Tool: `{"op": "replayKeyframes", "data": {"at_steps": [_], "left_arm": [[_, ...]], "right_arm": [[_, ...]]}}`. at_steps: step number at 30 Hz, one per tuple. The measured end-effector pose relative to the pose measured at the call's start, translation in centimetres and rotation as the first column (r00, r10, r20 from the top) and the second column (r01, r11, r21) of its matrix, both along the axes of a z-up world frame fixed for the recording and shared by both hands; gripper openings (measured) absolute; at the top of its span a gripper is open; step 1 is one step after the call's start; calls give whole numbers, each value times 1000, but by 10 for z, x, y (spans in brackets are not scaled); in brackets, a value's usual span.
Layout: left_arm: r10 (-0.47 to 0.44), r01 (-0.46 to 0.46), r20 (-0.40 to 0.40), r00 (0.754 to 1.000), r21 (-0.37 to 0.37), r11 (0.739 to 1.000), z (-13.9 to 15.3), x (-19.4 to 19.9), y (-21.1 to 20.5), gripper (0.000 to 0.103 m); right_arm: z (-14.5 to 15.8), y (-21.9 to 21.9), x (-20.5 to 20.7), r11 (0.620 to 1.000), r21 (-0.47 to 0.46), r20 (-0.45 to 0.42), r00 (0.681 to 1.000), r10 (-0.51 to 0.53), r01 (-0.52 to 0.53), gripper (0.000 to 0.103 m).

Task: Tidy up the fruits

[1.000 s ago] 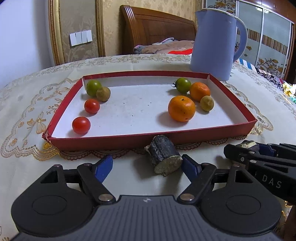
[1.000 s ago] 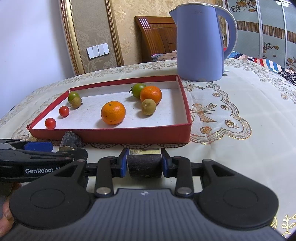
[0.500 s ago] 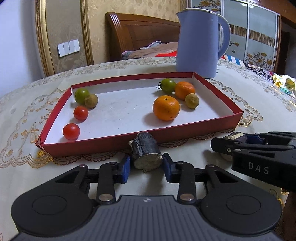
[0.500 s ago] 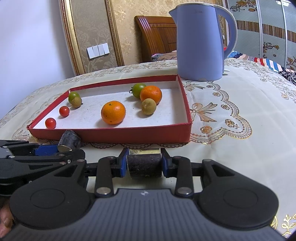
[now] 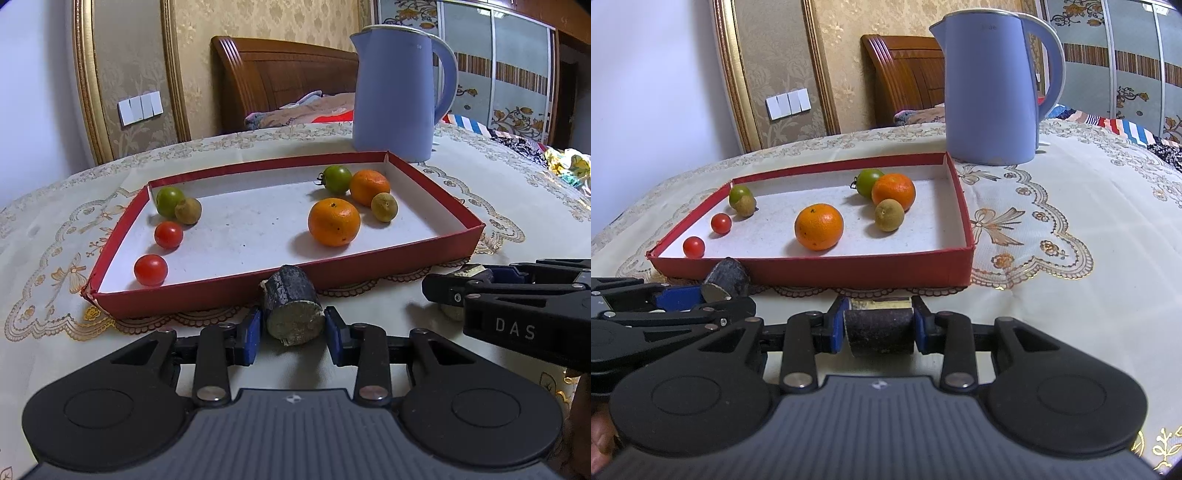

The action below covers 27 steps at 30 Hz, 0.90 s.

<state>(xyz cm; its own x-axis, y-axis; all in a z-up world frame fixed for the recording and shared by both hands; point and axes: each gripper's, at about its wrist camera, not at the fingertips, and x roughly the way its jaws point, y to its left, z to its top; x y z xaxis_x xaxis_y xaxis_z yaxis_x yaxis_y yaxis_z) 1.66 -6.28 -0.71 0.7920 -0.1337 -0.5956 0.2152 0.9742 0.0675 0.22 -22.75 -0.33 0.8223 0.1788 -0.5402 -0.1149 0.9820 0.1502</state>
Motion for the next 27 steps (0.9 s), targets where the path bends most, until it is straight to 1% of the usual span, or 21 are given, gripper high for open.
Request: {"op": "replayKeyframes", "data": {"at_steps": [3, 8, 19, 27], "left_arm": [[-7, 7, 26, 1000, 0, 1000, 2, -5, -1, 35], [-7, 6, 41, 999, 18, 1000, 2, -7, -3, 35], [-6, 6, 67, 998, 3, 1000, 5, -12, 1, 35], [9, -6, 92, 996, -26, 1000, 10, -15, 6, 35]], "right_arm": [[0, 0, 0, 1000, 1, 1, 1000, 1, -1, 33], [0, -1, -1, 1000, 5, 6, 1000, -1, 1, 33], [2, -4, -6, 1000, 27, 41, 999, -4, 3, 33], [5, -8, -12, 999, 50, 78, 997, -7, 3, 33]]}}
